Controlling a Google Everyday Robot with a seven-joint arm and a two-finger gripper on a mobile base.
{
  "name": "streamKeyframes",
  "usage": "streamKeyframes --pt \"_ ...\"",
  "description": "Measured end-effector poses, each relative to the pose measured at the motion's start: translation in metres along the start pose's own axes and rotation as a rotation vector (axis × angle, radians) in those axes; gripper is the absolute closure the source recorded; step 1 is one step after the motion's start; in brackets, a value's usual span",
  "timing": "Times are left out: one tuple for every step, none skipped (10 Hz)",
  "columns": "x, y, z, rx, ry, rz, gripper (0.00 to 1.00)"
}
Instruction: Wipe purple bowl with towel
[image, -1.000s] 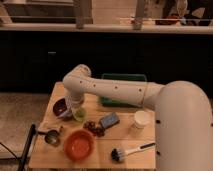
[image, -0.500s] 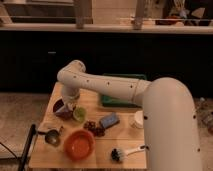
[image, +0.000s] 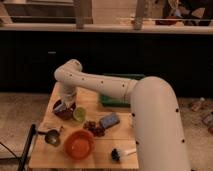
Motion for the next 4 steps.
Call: streamKeyframes --pt "0.002 0.0 0.006 0.004 -0.003 0.011 1.0" --pt "0.005 0.002 0.014 0.007 -0.01 0.024 1.0" --pt "0.007 0.003 0.021 0.006 -0.018 0.035 1.0" --pt "0.01 0.004 0.026 0.004 -0.023 0.044 1.0"
